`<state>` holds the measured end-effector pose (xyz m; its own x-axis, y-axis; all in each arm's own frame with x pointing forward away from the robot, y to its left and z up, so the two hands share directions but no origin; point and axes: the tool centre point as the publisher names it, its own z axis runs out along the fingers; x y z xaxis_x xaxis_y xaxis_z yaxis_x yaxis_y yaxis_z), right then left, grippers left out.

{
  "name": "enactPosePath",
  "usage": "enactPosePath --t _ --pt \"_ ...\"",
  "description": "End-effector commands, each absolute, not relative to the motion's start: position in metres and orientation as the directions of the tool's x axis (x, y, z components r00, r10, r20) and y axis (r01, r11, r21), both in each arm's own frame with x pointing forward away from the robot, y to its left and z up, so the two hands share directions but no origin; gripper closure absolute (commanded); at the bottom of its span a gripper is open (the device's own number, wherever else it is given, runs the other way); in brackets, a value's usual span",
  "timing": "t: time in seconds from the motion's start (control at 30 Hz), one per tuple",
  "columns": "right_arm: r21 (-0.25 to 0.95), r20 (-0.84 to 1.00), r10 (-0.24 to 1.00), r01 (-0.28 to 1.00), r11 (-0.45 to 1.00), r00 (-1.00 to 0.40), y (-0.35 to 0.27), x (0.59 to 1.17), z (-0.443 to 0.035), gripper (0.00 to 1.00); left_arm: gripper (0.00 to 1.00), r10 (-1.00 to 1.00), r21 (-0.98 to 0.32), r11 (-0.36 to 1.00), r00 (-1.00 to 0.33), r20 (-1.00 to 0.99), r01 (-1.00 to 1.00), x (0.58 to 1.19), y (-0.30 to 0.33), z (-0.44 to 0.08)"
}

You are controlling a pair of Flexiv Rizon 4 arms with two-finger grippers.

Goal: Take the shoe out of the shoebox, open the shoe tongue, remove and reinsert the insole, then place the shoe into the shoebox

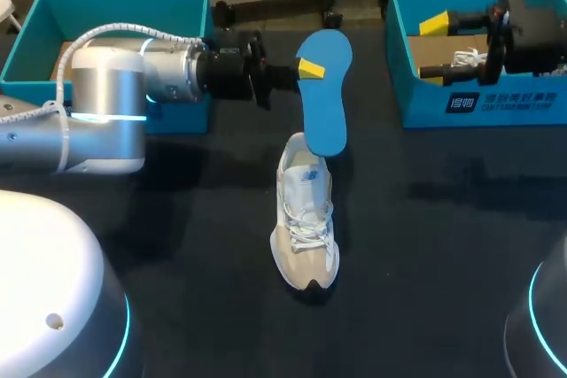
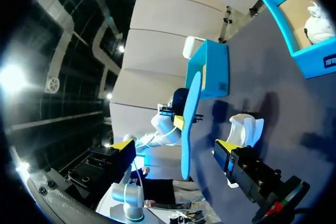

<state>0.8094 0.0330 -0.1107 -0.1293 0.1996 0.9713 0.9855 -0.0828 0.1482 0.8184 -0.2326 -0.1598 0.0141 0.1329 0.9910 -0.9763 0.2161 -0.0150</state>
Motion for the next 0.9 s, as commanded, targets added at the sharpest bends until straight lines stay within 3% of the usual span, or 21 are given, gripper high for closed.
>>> enactPosePath --t 0.03,0.9 --pt "0.153 0.957 0.262 0.984 -0.096 -0.123 0.036 0.803 -0.096 0.0 1.0 0.144 -0.044 0.217 -0.013 0.99 -0.975 0.819 -0.233 -0.16" --pt "0.18 0.749 0.658 0.98 -0.085 -0.081 0.064 0.802 -0.055 0.0 1.0 0.135 -0.085 0.212 -0.057 0.989 -0.974 0.822 -0.238 -0.159"
